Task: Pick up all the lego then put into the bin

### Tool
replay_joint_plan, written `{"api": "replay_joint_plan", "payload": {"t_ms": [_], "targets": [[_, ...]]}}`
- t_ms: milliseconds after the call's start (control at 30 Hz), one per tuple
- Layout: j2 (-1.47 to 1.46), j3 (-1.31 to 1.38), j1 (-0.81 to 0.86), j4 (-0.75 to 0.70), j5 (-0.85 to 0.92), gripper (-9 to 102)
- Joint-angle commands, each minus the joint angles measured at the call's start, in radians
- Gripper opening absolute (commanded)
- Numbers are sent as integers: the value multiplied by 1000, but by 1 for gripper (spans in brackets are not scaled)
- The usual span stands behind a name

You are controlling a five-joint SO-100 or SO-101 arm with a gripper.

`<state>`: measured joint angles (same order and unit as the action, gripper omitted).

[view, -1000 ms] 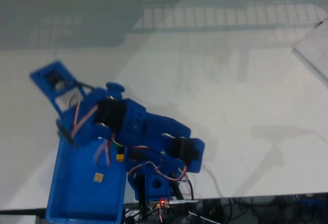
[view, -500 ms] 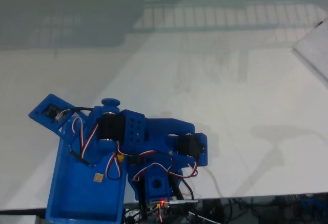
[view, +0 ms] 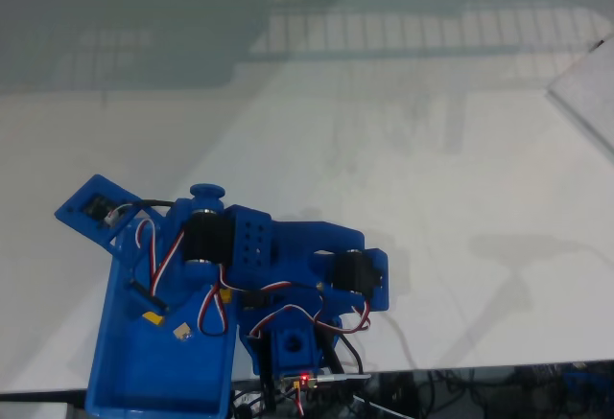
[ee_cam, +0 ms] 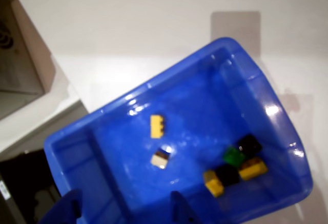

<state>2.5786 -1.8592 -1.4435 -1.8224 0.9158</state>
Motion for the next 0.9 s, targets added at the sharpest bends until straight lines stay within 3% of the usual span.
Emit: {"api": "replay_joint_plan", "payload": {"t_ms": [0,167,433,500,667,867], "targets": [[-5,6,21,-5,8,23],[18,-31,265,133,87,22],[109,-356,911,649,322,0],[156,-486,1032,804,374,0],[311,-815,1236,1126,474,0],[485,-1074,1345,1213,535,0]]}}
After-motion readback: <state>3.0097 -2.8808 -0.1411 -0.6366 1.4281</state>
